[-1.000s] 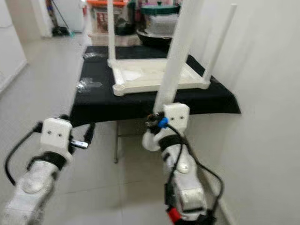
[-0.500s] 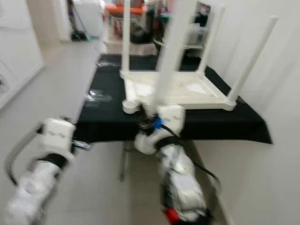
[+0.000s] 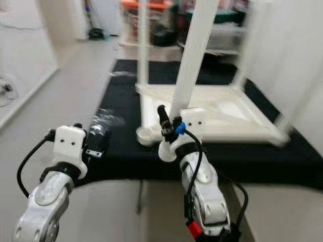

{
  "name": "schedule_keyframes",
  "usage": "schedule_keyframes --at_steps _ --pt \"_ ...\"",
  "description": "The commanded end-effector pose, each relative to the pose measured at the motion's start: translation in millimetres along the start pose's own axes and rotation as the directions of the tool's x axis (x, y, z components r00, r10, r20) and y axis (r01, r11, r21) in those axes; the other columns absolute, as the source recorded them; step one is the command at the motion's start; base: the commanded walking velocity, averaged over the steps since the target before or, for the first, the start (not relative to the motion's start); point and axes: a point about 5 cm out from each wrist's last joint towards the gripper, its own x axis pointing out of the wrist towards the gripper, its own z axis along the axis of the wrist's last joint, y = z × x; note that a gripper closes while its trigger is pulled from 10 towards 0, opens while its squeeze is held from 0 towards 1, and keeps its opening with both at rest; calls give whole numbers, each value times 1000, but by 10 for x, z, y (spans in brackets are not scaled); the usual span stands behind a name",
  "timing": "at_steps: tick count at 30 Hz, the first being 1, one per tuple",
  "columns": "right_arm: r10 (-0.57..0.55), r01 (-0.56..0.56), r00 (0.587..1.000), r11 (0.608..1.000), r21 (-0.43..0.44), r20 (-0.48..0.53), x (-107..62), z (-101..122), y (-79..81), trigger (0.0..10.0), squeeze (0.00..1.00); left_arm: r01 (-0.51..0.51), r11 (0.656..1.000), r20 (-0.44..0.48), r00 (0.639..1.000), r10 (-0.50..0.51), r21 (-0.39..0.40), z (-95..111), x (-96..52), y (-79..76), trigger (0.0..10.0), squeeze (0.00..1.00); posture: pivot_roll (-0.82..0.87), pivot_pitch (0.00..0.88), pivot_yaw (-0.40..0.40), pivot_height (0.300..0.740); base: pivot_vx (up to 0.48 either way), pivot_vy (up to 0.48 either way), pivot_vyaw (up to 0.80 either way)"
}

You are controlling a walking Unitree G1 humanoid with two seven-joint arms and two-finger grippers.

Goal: Building children table

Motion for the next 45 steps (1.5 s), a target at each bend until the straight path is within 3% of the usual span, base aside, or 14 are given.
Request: schedule_keyframes --at_steps 1,7,8,9,10,11,14,18,21,30,33,36,43,45 --pt "5 -5 1000 1000 -1 8 10 24 7 10000 0 0 1000 -10 1000 -1 -16 -3 21 7 10000 0 85 0 -86 740 0 0 0" --pt "-5 5 1000 1000 -1 9 25 33 -5 10000 0 41 999 -22 999 -42 -19 -11 36 -5 10000 0 85 0 -85 740 0 0 0" --pt "-36 35 999 999 31 23 82 105 -63 10000 0 229 972 -60 971 -232 -56 -31 34 -111 10000 0 88 0 -85 740 0 0 0" --pt "-36 35 999 999 31 23 82 105 -63 10000 0 229 972 -60 971 -232 -56 -31 34 -111 10000 0 88 0 -85 740 0 0 0" --pt "-43 42 998 998 50 35 116 152 -84 10000 0 326 944 -75 942 -328 -43 -44 18 -156 10000 0 88 0 -85 740 0 0 0" --pt "-43 42 998 998 50 35 116 152 -84 10000 0 326 944 -75 942 -328 -43 -44 18 -156 10000 0 88 0 -85 740 0 0 0" --pt "-28 24 998 997 78 63 196 253 -81 10000 0 456 890 -107 885 -454 -3 -83 -10 -156 10000 0 91 0 -83 740 0 0 0" --pt "-16 11 997 997 79 70 215 276 -70 10000 0 477 879 -107 874 -474 2 -78 -6 -146 10000 0 91 0 -85 740 0 0 0" --pt "39 -48 996 993 107 84 258 329 -9 10000 0 541 838 -101 839 -534 65 -85 70 -132 10000 0 92 0 -84 740 0 0 0" --pt "134 -143 989 977 155 64 237 336 139 10000 0 560 826 -84 827 -556 56 -84 293 -157 10000 0 78 3 -84 740 0 0 0" --pt "149 -158 987 972 174 63 224 345 174 10000 0 596 803 -68 802 -594 20 -70 348 -224 10000 0 76 13 -84 740 0 0 0" --pt "157 -167 985 967 195 66 220 355 226 10000 0 682 732 -68 729 -681 -14 -86 372 -358 10000 0 69 24 -76 740 0 0 0" --pt "168 -178 984 960 215 64 214 371 257 10000 0 739 672 -50 670 -740 -39 -88 401 -489 10000 0 62 38 -80 740 0 0 0" --pt "175 -184 983 957 223 61 211 365 268 10000 0 739 673 -43 671 -740 -36 -92 426 -514 10000 0 61 35 -78 740 0 0 0"
